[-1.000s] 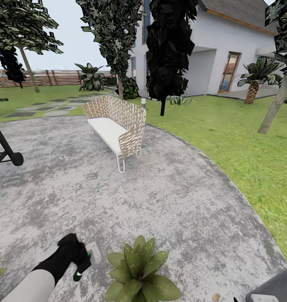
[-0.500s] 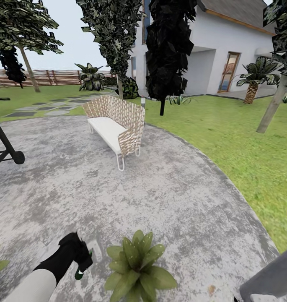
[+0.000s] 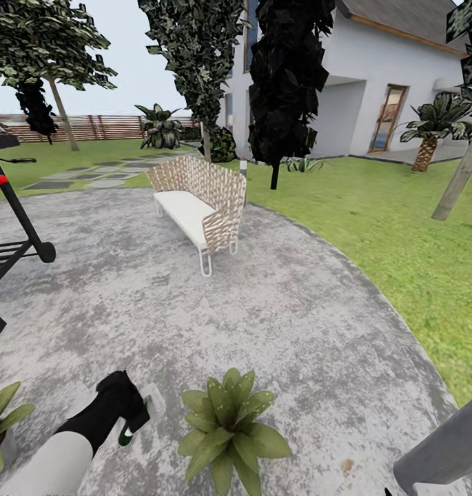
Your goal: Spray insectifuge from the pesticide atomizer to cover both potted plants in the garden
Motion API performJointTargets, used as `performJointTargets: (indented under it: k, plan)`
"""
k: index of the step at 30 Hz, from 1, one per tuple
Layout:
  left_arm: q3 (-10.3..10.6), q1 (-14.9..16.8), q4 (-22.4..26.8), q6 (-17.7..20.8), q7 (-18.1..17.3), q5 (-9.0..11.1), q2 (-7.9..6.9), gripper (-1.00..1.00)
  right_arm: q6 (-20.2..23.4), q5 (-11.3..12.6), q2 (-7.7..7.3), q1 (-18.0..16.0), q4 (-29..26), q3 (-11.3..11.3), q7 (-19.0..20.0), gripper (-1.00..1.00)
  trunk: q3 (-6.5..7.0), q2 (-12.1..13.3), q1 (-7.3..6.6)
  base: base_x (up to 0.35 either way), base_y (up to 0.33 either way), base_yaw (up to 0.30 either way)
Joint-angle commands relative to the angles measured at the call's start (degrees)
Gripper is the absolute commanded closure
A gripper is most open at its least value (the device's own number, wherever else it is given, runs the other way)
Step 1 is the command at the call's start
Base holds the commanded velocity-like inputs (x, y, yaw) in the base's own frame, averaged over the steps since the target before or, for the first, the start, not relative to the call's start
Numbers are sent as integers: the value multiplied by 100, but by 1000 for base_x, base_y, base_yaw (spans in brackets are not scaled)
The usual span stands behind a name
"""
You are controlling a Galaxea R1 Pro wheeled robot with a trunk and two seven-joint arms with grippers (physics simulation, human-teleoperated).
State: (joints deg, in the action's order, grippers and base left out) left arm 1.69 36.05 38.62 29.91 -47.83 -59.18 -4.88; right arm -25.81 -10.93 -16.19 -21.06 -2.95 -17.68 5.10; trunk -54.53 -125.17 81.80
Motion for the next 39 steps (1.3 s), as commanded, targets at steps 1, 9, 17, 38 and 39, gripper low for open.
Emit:
performJointTargets:
  k: [1,9,17,38,39]
  plan:
    - [17,13,85,87,-33,-23,-1,100,-19,-41,0,-4,5,-51,26,-100,-6,-2,-1,-1,0,7]
    - [39,16,286,206,53,-41,135,100,-20,-41,-7,-4,5,-51,26,-100,-6,-2,-1,0,0,1]
    - [6,-135,195,191,598,39,72,100,-20,-41,-7,-4,5,-51,26,-100,-6,-2,-1,0,0,0]
    - [-819,-142,-144,190,97,67,78,100,-327,-35,-33,14,2,-51,26,-100,-6,-2,-1,57,28,0]
    - [-822,-139,-144,203,71,61,79,100,-496,-38,-33,16,8,-51,26,-100,-6,-2,-1,0,0,0]
